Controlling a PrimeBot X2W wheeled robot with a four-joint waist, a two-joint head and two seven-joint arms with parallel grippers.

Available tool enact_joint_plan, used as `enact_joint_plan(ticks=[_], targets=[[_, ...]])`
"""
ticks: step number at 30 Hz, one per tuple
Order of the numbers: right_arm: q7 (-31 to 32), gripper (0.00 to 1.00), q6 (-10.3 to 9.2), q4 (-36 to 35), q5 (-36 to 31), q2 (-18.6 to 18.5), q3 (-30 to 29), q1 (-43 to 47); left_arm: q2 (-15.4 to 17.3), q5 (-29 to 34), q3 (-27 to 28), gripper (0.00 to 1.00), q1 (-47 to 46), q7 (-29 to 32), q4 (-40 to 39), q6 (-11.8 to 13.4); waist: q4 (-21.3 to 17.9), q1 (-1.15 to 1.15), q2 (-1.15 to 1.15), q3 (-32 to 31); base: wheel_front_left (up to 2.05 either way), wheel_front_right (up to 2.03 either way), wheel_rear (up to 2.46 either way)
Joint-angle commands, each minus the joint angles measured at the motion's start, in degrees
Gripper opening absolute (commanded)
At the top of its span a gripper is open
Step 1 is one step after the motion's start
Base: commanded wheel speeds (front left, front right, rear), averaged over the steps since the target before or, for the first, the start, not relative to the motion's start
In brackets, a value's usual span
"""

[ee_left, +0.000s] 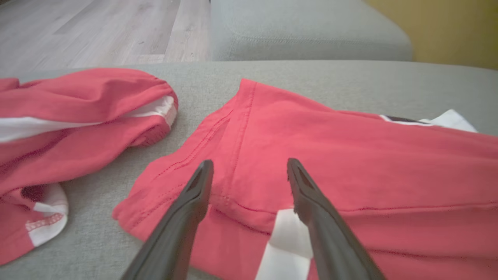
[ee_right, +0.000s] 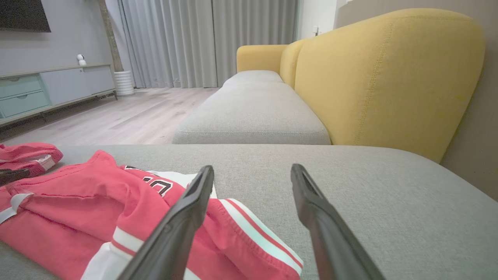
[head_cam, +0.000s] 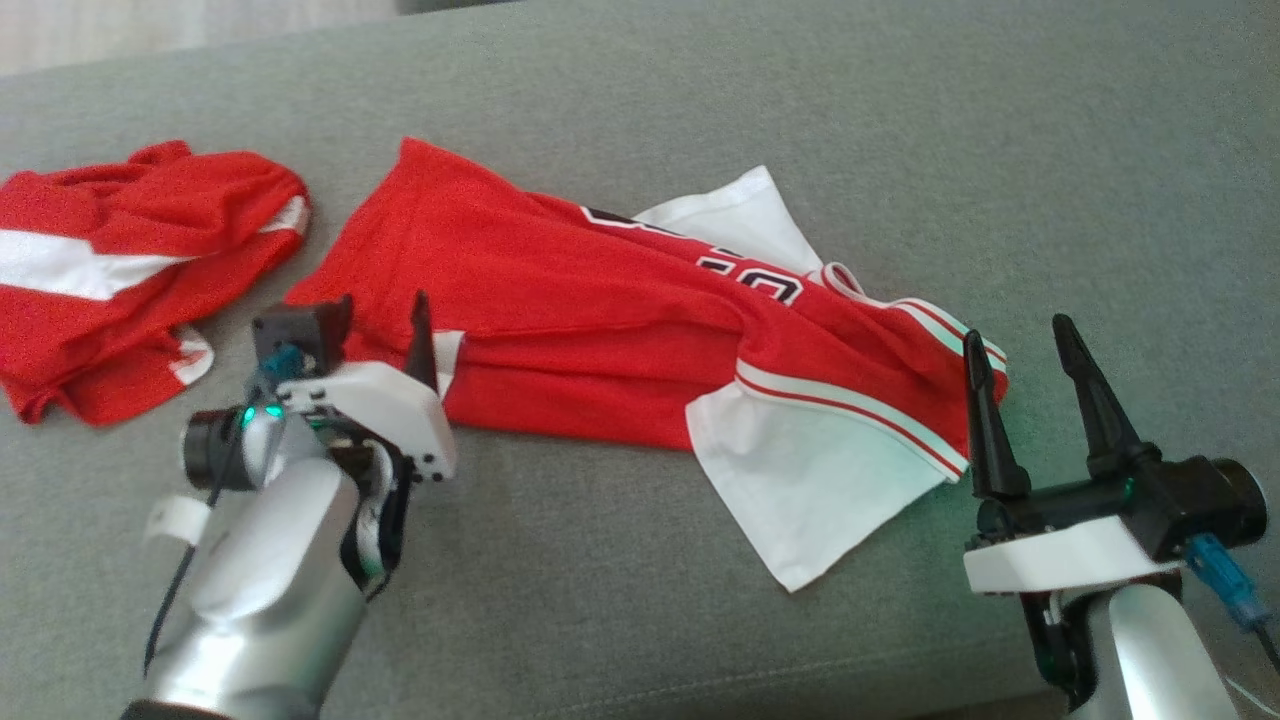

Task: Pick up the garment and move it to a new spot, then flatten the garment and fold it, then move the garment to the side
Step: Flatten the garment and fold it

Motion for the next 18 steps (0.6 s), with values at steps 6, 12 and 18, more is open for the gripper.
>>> enact_joint_plan(ticks=[6, 12, 18], targets=[[-0.35, 1.00, -0.04, -1.69, 0.92, -0.23, 1.31, -1.60, 1.79, 0.06, 2.74, 1.00, -4.58, 0.68, 4.17, 0.73, -2.08, -0.01, 0.00, 1.07, 0.00, 0.00, 0.00], [-0.35, 1.00, -0.04, -1.44, 1.18, -0.23, 0.89, -1.36, 1.67, -0.72, 2.46, 0.26, -4.27, 0.60, 6.92, -0.55, -2.33, -0.01, 0.00, 0.35, 0.00, 0.00, 0.00], [-0.35, 1.00, -0.04, -1.02, 1.73, -0.22, 0.92, -1.37, -0.10, -1.31, 0.06, 0.00, -3.12, 2.32, 8.82, -3.75, -1.68, -0.01, 0.00, -0.46, 0.00, 0.00, 0.00]])
